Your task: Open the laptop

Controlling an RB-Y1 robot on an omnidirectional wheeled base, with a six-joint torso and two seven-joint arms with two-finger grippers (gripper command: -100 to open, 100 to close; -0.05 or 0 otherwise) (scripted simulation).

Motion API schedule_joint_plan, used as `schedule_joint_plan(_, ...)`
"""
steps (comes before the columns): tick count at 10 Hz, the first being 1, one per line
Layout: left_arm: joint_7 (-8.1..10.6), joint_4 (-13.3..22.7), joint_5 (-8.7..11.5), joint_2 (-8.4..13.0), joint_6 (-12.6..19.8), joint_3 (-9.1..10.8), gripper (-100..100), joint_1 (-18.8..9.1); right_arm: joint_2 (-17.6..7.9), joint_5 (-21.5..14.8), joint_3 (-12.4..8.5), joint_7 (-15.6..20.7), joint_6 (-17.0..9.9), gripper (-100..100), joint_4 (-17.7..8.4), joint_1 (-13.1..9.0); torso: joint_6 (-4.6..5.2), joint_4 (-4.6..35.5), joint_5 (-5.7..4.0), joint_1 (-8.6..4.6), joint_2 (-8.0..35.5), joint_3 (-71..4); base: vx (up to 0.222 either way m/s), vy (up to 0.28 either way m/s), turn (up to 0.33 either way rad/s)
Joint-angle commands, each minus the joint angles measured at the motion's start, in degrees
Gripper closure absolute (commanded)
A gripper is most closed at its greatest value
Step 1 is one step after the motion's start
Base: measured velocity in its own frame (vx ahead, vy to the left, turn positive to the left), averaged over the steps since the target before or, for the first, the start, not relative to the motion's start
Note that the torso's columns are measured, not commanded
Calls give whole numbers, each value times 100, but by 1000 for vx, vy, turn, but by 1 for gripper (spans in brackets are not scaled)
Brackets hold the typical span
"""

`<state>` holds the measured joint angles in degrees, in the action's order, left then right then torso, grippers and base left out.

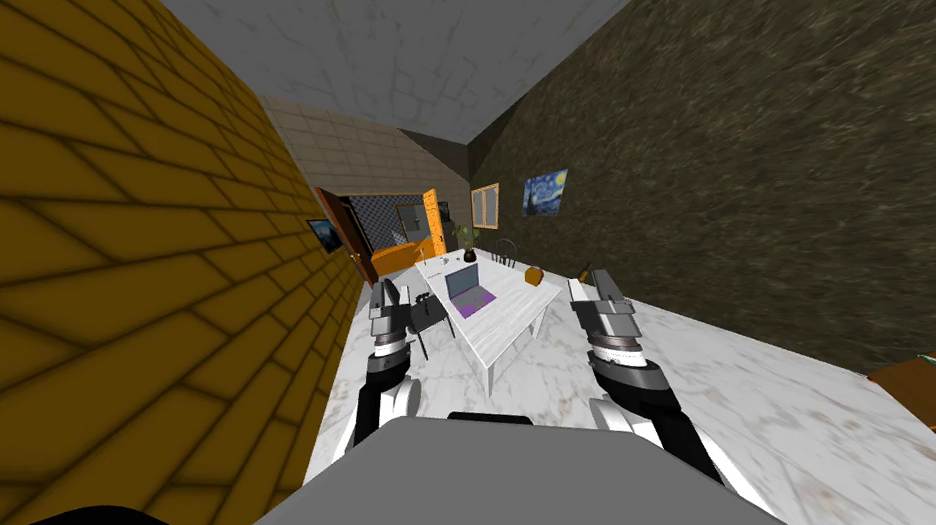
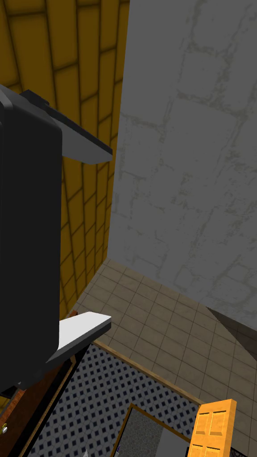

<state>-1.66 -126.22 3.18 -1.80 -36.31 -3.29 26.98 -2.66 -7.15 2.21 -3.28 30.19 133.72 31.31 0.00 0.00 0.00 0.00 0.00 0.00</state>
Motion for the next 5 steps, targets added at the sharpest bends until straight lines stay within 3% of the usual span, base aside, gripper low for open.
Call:
schedule_joint_plan(1, 0, 0, 0, 0, 0, 0, 0, 0, 0, 0, 0, 0, 0, 0, 0, 0, 0, 235, 0, 0, 232, -467, 0, 0, 0)
schedule_joint_plan(5, 0, -1, 0, 0, 0, 0, 0, 0, 0, 0, 0, 0, 0, 0, 1, 0, 0, 1846, 0, 0, 1845, -3692, 0, 0, 0)
